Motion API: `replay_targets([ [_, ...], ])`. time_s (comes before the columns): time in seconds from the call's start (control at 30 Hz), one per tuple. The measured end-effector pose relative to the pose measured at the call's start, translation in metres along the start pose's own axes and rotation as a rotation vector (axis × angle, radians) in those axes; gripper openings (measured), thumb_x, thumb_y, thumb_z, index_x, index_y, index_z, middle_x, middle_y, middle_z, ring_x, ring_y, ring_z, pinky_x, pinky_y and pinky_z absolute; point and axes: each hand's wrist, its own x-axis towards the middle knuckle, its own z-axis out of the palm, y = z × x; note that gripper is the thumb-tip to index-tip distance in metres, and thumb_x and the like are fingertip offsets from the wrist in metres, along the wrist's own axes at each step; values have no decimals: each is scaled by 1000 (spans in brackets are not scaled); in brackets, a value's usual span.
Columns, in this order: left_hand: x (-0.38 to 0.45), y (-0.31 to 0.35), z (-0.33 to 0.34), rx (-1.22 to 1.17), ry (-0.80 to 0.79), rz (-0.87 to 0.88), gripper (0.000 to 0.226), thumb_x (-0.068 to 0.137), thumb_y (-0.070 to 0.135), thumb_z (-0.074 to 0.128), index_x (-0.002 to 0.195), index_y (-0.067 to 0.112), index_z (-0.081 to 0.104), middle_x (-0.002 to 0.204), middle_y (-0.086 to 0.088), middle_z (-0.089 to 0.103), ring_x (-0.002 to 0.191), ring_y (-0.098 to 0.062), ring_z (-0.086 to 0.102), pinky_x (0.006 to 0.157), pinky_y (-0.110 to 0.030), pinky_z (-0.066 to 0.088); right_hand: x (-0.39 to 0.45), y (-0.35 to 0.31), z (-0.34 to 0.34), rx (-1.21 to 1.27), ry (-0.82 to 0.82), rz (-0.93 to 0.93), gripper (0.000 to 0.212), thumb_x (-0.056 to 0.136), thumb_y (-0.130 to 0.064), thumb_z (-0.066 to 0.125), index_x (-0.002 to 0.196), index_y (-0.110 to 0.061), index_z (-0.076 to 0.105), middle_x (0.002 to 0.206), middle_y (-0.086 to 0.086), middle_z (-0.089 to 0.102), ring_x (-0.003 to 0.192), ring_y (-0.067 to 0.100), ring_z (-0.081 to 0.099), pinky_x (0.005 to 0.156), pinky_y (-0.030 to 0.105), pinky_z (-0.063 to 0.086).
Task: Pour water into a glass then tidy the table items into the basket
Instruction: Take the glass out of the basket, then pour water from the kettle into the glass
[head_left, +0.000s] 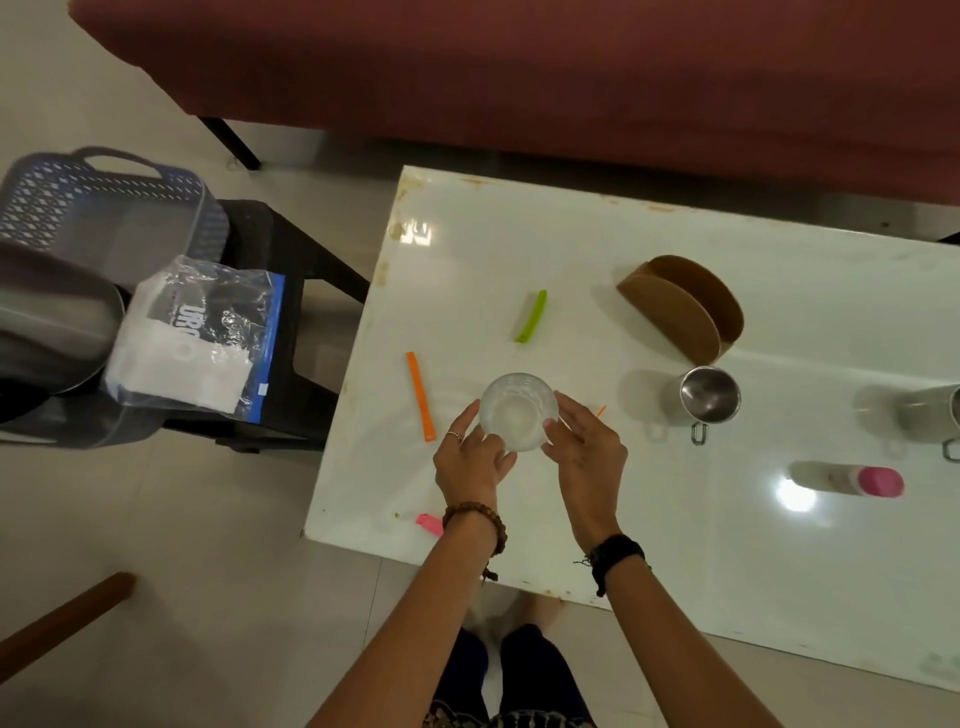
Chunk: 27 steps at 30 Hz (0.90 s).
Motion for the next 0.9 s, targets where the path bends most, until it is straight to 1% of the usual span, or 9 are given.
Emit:
replay_targets([
  [0.17,0,5,-7,80,-79,11,44,78,-11,58,113,17,58,121,-14,58,111,-28,57,82,-32,51,-4,-1,1,-62,-33,-20,35,89,-7,58,124,-8,56,121,8,63,110,21,60,96,43,49],
  [0.27,-3,12,-22,111,-114,30,42,81,-3,61,120,13,54,119,-12,52,116,-26,52,87,-33,47,-12,-7,1,-167,-8,-70,36,89,-9,59,124,-12,56,124,3,59,110,3,56,97,22,44],
  [0.3,-5,16,-30,103,-105,42,39,82,-2,61,119,11,54,116,-11,53,114,-26,53,85,-33,47,-18,-10,3,-192,26,-114,34,89,-9,59,123,-14,56,123,-1,59,107,-3,54,97,18,42],
  [0.37,-8,26,-50,68,-86,67,28,85,2,58,112,8,56,109,-11,59,103,-25,59,77,-29,50,-33,-18,8,-233,86,-227,30,90,-9,57,120,-16,57,124,-3,58,112,3,53,100,27,42],
  [0.43,-8,38,-80,27,-64,85,15,88,6,55,101,8,60,100,-9,64,90,-21,64,69,-25,53,-52,-28,22,-257,82,-332,27,91,-8,54,114,-23,58,118,-8,60,110,4,54,95,26,44],
  [0.53,2,57,-135,-40,19,113,12,89,8,51,88,9,63,88,-10,67,78,-20,66,57,-19,56,-80,-38,58,-244,-33,-380,25,91,-7,53,103,-28,61,106,-15,64,100,0,58,86,15,47],
  [0.67,36,94,-224,-150,199,89,11,90,13,51,88,8,61,84,-10,65,67,-16,66,52,-18,56,-113,-37,139,-242,-259,-332,26,89,-5,55,93,-28,65,97,-13,68,91,1,62,74,8,45],
  [0.8,78,145,-320,-295,320,40,12,92,15,48,91,9,58,107,-16,58,82,-24,60,68,-28,52,-150,-38,242,-240,-489,-315,19,89,-7,57,94,-22,65,94,-8,69,87,0,61,73,7,44],
  [0.9,109,192,-369,-302,348,63,15,93,14,44,104,8,52,119,-16,54,99,-29,56,75,-32,49,-172,-48,313,-191,-612,-323,13,88,-13,60,96,-21,65,96,-9,68,89,0,62,78,9,45],
])
